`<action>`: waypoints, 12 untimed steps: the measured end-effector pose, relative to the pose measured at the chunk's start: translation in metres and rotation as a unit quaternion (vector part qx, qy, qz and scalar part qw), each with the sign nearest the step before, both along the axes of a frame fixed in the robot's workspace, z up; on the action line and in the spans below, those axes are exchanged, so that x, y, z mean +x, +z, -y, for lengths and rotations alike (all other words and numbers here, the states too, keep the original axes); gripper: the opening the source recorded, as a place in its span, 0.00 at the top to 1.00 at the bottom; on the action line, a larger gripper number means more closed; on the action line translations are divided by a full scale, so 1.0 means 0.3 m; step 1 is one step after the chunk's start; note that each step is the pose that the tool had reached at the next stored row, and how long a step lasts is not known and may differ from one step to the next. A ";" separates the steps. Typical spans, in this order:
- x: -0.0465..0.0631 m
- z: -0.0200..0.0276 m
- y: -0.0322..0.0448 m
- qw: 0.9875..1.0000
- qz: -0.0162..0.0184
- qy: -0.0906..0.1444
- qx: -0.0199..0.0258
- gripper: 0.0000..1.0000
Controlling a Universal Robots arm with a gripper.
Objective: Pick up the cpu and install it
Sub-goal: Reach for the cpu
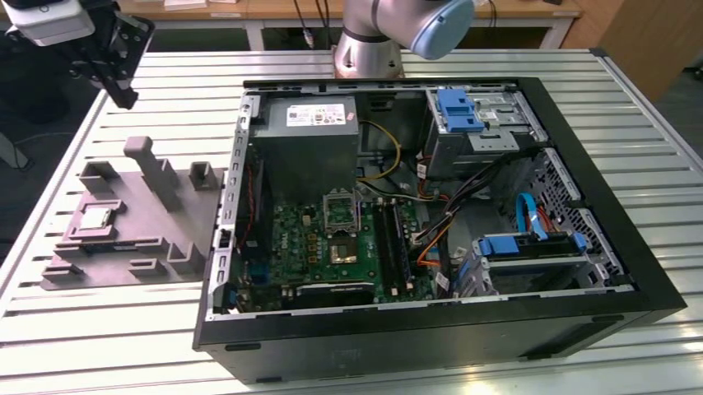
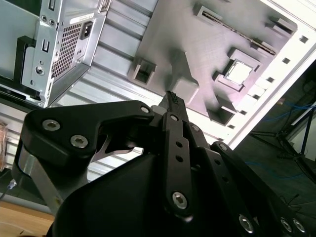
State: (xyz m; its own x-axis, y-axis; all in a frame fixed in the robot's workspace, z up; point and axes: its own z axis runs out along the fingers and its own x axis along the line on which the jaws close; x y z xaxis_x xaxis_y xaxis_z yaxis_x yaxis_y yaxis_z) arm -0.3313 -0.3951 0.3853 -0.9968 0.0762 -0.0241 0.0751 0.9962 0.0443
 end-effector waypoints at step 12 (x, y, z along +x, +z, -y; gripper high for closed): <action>-0.027 0.000 0.000 1.000 0.000 0.000 0.000 0.89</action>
